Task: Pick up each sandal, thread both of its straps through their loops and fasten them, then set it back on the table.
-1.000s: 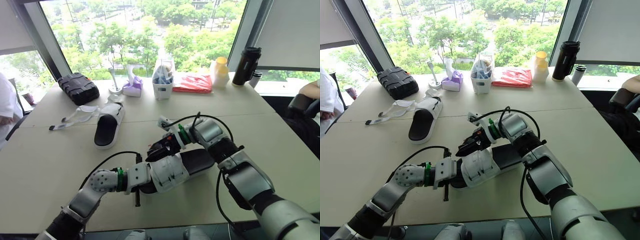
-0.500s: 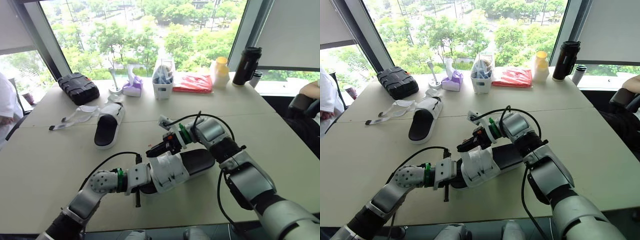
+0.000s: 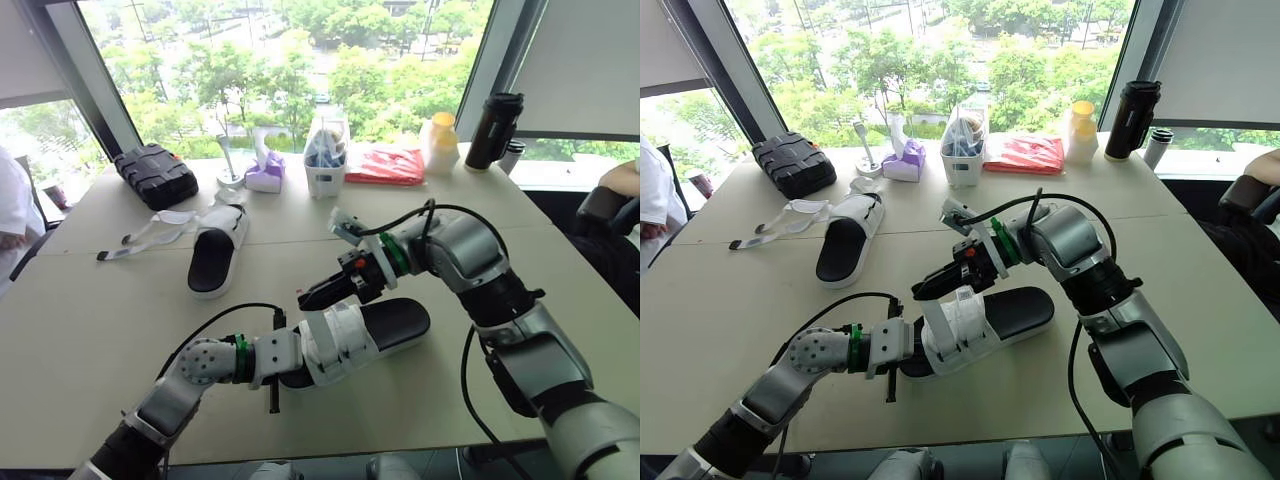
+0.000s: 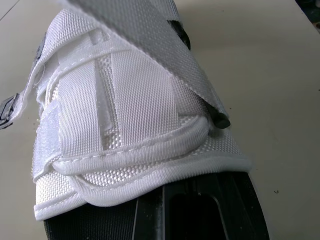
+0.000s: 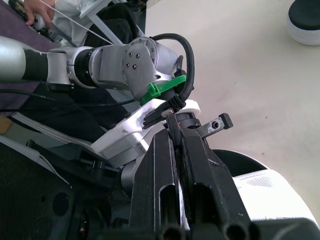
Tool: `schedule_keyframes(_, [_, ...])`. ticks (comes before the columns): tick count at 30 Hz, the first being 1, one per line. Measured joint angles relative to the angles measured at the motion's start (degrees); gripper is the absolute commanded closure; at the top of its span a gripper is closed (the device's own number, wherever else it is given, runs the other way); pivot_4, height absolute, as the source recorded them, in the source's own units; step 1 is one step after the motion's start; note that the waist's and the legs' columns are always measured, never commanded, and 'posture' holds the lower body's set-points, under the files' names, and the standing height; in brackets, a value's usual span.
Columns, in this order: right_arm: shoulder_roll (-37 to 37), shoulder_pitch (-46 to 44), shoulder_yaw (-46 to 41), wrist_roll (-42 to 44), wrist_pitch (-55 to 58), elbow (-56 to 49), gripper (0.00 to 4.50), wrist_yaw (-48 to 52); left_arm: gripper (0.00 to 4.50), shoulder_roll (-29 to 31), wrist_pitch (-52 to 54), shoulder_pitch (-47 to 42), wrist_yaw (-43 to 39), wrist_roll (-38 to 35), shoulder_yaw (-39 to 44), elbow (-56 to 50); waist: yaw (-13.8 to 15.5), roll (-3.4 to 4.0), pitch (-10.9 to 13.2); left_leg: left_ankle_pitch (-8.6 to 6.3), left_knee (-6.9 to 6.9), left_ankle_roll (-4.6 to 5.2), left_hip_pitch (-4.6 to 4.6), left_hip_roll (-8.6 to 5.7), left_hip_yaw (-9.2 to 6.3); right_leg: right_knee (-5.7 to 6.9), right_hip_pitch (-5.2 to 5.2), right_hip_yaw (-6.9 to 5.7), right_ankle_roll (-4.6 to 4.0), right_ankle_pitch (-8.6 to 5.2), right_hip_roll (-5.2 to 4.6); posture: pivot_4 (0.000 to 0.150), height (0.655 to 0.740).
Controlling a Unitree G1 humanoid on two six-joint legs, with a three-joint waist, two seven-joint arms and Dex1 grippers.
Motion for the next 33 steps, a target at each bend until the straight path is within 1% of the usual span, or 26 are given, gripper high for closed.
schedule_keyframes(5, [2.7, -0.1, 0.6, -2.1, -5.6, 6.3, 4.48, -3.2, 4.50, 0.0, -1.1, -0.2, -0.4, 0.0, 0.0, 0.8, 0.0, 0.00, 0.0, 0.00, -0.01, 0.00, 0.02, 0.00, 0.00, 0.01, 0.00, 0.00, 0.00, 0.00, 0.00, 0.150, 0.7400])
schedule_keyframes(9, [4.4, -0.7, 1.5, -4.3, -10.2, 11.9, 4.48, -3.6, 4.50, 0.0, -1.8, -0.2, -0.5, 0.1, 0.0, 1.2, -0.1, 0.00, 0.0, 0.00, -0.02, 0.00, 0.04, 0.00, 0.01, 0.02, 0.00, 0.00, 0.00, 0.01, 0.01, 0.150, 0.7400])
schedule_keyframes(15, [8.7, -1.5, 4.0, -11.0, -22.0, 26.6, 4.48, -4.7, 4.50, 0.0, -1.8, -0.3, -0.4, 0.1, 0.0, 1.4, -0.2, 0.00, 0.0, 0.01, -0.02, 0.01, 0.12, 0.00, 0.00, 0.05, 0.05, 0.00, -0.02, 0.00, 0.03, 0.150, 0.7400])
schedule_keyframes(19, [10.0, -1.5, 5.1, -13.8, -27.6, 31.0, 4.48, -4.7, 4.50, 0.0, -1.8, -0.2, -0.1, 0.2, 0.0, 1.6, -0.3, 0.04, -0.1, 0.01, -0.02, 0.01, 0.20, 0.00, 0.00, 0.09, 0.11, 0.01, -0.03, 0.01, 0.04, 0.150, 0.7400])
schedule_keyframes(24, [10.7, -1.5, 7.5, -17.7, -35.5, 33.0, 4.48, -4.5, 4.50, 0.0, -1.7, 0.0, 0.5, 0.9, 0.0, 1.9, -0.5, 0.04, -0.5, 0.00, -0.03, 0.00, 0.39, 0.01, -0.06, 0.12, 0.27, 0.01, -0.05, -0.01, 0.07, 0.150, 0.7400])
schedule_keyframes(25, [10.7, -1.5, 7.7, -17.9, -36.0, 33.1, 4.19, -4.4, 4.50, 0.0, -1.7, 0.0, 0.5, 1.1, 0.0, 1.9, -0.5, 0.03, -0.5, 0.00, -0.03, 0.00, 0.41, 0.00, -0.06, 0.12, 0.29, 0.01, -0.05, -0.01, 0.07, 0.150, 0.7400])
schedule_keyframes(27, [10.8, -1.4, 8.5, -19.1, -38.1, 33.2, 3.46, -4.4, 4.50, 0.0, -1.7, 0.0, 0.6, 1.6, 0.0, 1.9, -0.5, 0.00, -0.6, -0.01, -0.07, -0.03, 0.62, 0.02, -0.09, 0.12, 0.48, 0.02, -0.06, -0.03, 0.08, 0.150, 0.7400])
schedule_keyframes(28, [10.7, -1.4, 9.0, -20.5, -39.2, 33.2, 3.02, -4.8, 4.50, -0.1, -1.7, 0.1, 0.6, 1.7, 0.0, 1.9, -0.5, 0.01, -0.6, -0.06, -0.13, -0.09, 0.80, 0.02, -0.10, 0.10, 0.63, 0.03, -0.06, -0.05, 0.08, 0.150, 0.7400])
schedule_keyframes(29, [10.1, -1.2, 9.5, -23.5, -41.3, 34.1, 2.56, -7.3, 4.50, -0.3, -1.7, 0.2, 0.6, 1.7, -0.1, 1.7, -0.3, 0.04, -0.6, -0.09, -0.19, -0.15, 0.86, 0.01, -0.11, 0.05, 0.69, 0.04, -0.04, -0.12, 0.06, 0.150, 0.7400])
schedule_keyframes(30, [9.7, -1.2, 9.3, -24.1, -42.1, 34.3, 2.04, -7.9, 4.50, -0.5, -1.7, 0.4, 0.5, 1.7, -0.1, 1.6, -0.2, 0.05, -0.6, -0.06, -0.23, -0.08, 0.86, 0.00, -0.11, 0.02, 0.69, 0.04, -0.01, -0.18, 0.05, 0.150, 0.7400])
schedule_keyframes(32, [9.7, -1.2, 8.8, -26.1, -44.8, 35.3, 1.14, -10.8, 4.50, -0.5, -1.7, 0.5, 0.0, 1.7, -0.1, 1.3, -0.2, 0.06, -0.7, -0.08, -0.31, 0.04, 0.89, -0.03, -0.10, 0.02, 0.69, 0.04, 0.09, -0.29, 0.03, 0.150, 0.7400])
schedule_keyframes(33, [9.9, -1.2, 8.7, -27.2, -45.9, 36.0, 1.14, -12.1, 4.50, -0.5, -1.7, 0.6, 0.0, 1.7, -0.2, 1.2, -0.1, 0.07, -0.7, -0.08, -0.33, 0.05, 0.88, -0.04, -0.10, 0.00, 0.68, 0.04, 0.11, -0.30, 0.02, 0.150, 0.7400])
